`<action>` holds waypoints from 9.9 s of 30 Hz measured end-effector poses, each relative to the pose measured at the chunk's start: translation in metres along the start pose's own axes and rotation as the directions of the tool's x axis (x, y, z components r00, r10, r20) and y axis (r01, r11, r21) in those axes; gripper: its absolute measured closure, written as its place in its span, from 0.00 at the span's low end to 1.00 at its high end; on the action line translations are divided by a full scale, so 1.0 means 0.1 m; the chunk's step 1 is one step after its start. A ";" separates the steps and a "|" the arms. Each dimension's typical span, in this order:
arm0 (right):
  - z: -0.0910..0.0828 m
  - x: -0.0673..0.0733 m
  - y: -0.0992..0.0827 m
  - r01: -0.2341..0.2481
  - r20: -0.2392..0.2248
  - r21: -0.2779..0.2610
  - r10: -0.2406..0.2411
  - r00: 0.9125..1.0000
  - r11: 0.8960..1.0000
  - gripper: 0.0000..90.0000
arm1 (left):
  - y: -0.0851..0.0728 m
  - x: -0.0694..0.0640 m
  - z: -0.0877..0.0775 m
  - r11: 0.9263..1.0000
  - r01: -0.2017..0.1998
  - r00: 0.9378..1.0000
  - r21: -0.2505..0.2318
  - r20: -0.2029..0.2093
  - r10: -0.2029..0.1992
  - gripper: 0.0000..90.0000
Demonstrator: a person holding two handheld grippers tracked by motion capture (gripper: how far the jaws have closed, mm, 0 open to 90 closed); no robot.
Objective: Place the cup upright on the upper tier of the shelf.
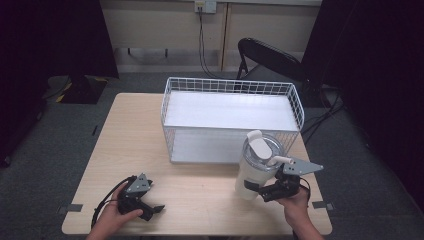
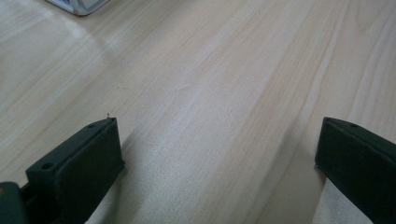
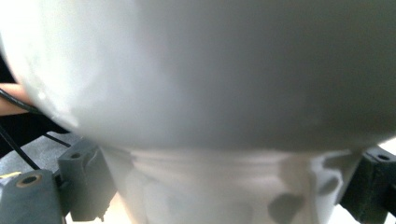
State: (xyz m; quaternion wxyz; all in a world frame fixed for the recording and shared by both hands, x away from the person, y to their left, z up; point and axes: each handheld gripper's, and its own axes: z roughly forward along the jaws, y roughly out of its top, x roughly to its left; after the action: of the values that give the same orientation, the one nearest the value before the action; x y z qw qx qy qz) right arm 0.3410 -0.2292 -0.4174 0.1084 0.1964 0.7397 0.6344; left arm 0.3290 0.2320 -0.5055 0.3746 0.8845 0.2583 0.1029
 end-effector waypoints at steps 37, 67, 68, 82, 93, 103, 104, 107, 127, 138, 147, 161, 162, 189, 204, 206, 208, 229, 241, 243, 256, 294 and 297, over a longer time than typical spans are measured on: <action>0.17 -0.09 0.68 0.020 -0.016 0.020 -0.019 1.000 1.000 0.11 | 0.00 0.00 0.00 1.000 0.000 1.000 0.000 0.000 0.000 0.00; 0.28 -0.18 1.16 0.012 -0.001 0.038 -0.012 1.000 0.999 0.11 | 0.00 0.00 0.00 1.000 0.000 1.000 0.000 0.000 0.000 0.00; 0.28 -0.18 1.18 0.012 0.003 0.039 -0.012 1.000 0.999 0.11 | 0.00 0.00 0.00 1.000 0.000 1.000 0.000 0.000 0.000 0.00; 0.27 -0.22 1.40 0.031 0.022 0.041 -0.031 0.999 0.999 0.11 | 0.00 0.00 0.00 1.000 0.000 1.000 0.000 0.000 0.000 0.00; 0.28 -0.26 1.54 0.017 0.032 0.034 -0.018 0.999 0.999 0.11 | 0.00 0.00 0.00 1.000 0.000 1.000 0.000 0.000 0.000 0.00; 0.31 -0.33 1.69 0.010 0.058 0.023 -0.011 0.998 1.000 0.11 | 0.00 0.00 0.00 1.000 0.000 1.000 0.000 0.000 0.000 0.00; 0.31 -0.34 1.71 0.010 0.060 0.023 -0.011 0.998 1.000 0.11 | 0.00 0.00 0.00 1.000 0.000 1.000 0.000 0.000 0.000 0.00; 0.33 -0.36 1.76 0.017 0.069 0.030 -0.019 0.997 0.999 0.11 | 0.00 0.00 0.00 1.000 0.003 1.000 -0.003 0.000 -0.003 0.00; 0.50 -0.49 1.90 0.026 0.115 0.024 -0.028 0.993 0.999 0.11 | 0.00 0.00 0.00 1.000 -0.002 1.000 -0.003 -0.005 0.002 0.00; 0.61 -0.55 1.92 0.020 0.140 0.013 -0.022 0.990 1.000 0.11 | 0.00 0.00 0.00 1.000 -0.003 1.000 -0.002 -0.005 0.003 0.00; 0.65 -0.63 1.91 0.009 0.163 0.006 -0.010 0.987 1.000 0.11 | 0.00 0.00 0.00 1.000 -0.003 1.000 -0.002 -0.004 0.003 0.00; 0.70 -0.72 1.92 0.015 0.176 0.000 -0.015 0.984 1.000 0.11 | 0.00 0.00 0.00 1.000 -0.003 1.000 -0.003 -0.004 0.003 0.00; 0.71 -0.73 1.91 0.010 0.177 -0.001 -0.010 0.984 1.000 0.11 | 0.00 0.00 0.00 1.000 -0.003 1.000 -0.002 -0.003 0.003 0.00; 0.89 -0.86 1.85 -0.004 0.194 0.000 0.004 0.981 1.000 0.11 | 0.00 0.00 0.00 1.000 -0.003 1.000 -0.002 -0.003 0.003 0.00; 0.99 -0.97 1.75 -0.012 0.218 -0.011 0.014 0.976 1.000 0.11 | 0.00 0.00 0.00 1.000 -0.003 1.000 -0.002 -0.003 0.003 0.00; 0.99 -0.98 1.74 -0.015 0.215 -0.017 0.019 0.976 1.000 0.11 | 0.00 0.00 0.00 1.000 -0.003 1.000 -0.002 -0.003 0.003 0.00; 1.00 -1.00 1.73 -0.023 0.211 -0.020 0.027 0.977 1.000 0.11 | 0.00 0.00 0.00 1.000 -0.003 1.000 -0.002 -0.003 0.003 0.00; 0.99 -0.96 1.69 0.032 0.232 0.020 -0.036 0.972 0.999 0.11 | 0.00 -0.01 0.00 1.000 0.000 1.000 -0.001 -0.008 0.000 0.00; 0.97 -0.94 1.64 0.035 0.249 0.027 -0.040 0.968 0.999 0.10 | 0.00 -0.01 0.00 1.000 0.002 1.000 -0.001 -0.008 -0.002 0.00; 0.95 -0.96 1.60 0.013 0.236 0.026 -0.018 0.972 1.000 0.10 | 0.00 -0.01 0.00 1.000 -0.001 1.000 0.000 -0.008 0.001 0.00; 0.82 -0.89 1.54 0.020 0.270 0.090 -0.043 0.962 0.996 0.09 | 0.00 -0.01 0.00 1.000 0.003 1.000 0.000 -0.006 -0.003 0.00; 0.17 -0.39 0.85 0.031 0.128 0.154 -0.051 0.990 0.988 0.09 | 0.00 -0.01 0.00 1.000 0.005 1.000 0.001 -0.004 -0.005 0.00; 0.16 -0.38 0.75 0.020 0.121 0.155 -0.039 0.992 0.988 0.09 | 0.00 -0.01 0.00 1.000 0.005 1.000 0.001 -0.006 -0.005 0.00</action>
State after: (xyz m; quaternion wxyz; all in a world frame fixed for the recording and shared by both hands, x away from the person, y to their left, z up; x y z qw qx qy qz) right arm 0.3933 -0.2221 -0.3501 0.1479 0.2322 0.7810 0.5606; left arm 0.3283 0.2316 -0.5053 0.3738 0.8837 0.2615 0.1044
